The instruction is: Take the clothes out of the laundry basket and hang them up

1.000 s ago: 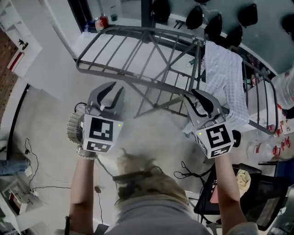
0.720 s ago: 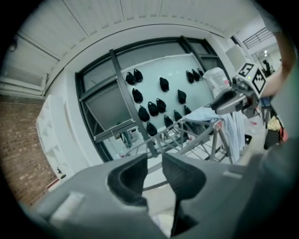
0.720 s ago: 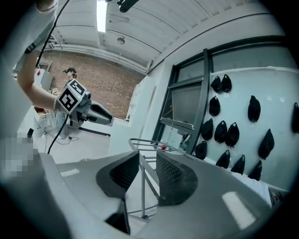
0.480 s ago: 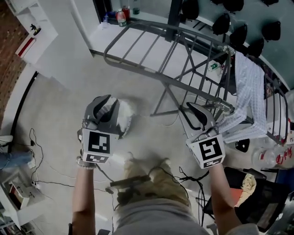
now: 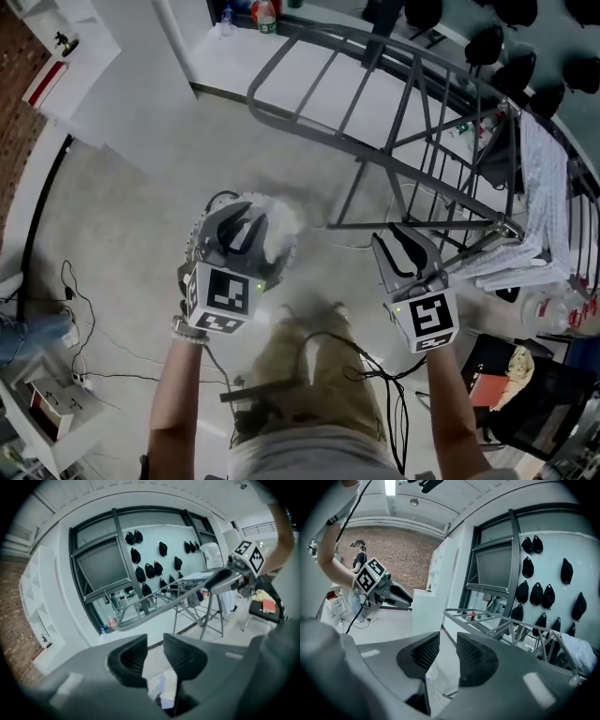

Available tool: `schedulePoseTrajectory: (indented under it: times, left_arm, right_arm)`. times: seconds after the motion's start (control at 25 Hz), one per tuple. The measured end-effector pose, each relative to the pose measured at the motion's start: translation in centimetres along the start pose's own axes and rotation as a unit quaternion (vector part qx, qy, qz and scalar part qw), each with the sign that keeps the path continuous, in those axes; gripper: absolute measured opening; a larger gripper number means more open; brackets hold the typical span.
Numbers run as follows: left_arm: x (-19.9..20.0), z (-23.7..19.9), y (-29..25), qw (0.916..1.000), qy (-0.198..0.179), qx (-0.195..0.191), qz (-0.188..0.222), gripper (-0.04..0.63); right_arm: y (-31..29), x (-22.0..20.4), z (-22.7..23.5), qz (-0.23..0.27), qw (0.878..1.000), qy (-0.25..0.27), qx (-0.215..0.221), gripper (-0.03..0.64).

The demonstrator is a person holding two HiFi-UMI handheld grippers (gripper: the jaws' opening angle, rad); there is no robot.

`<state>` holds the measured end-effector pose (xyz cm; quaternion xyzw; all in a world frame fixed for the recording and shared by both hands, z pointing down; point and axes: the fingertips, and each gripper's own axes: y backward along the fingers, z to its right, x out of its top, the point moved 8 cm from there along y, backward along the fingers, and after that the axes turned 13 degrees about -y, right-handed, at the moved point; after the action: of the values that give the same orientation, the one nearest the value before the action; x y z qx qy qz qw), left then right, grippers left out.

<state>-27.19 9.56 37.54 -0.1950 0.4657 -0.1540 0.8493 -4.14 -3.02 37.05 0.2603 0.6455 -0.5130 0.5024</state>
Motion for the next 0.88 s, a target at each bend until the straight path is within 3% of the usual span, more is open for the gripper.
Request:
schedulePoseTrajectory:
  times: [0.36,0.64,0.88]
  left_arm:
    - [-7.1,0.8,-8.6,0.9966,0.024,-0.066,-0.042,0.114]
    - [-12.7,3.2,-17.6,0.9885,0.06,-0.106,-0.089,0.118]
    - [-18.1,5.8,-25.5,0.9796,0.067,-0.132,-0.136,0.143]
  right_arm:
    - [-7.6,-3.6,1.0,-0.038,0.999,-0.012,0.006,0.115]
    - [-11.7,-7.6,4.0,-0.064,0.998,-0.019,0.02,0.115]
    - [-15.3,-11.7,6.7,-0.073,0.997,-0.027,0.027,0.115]
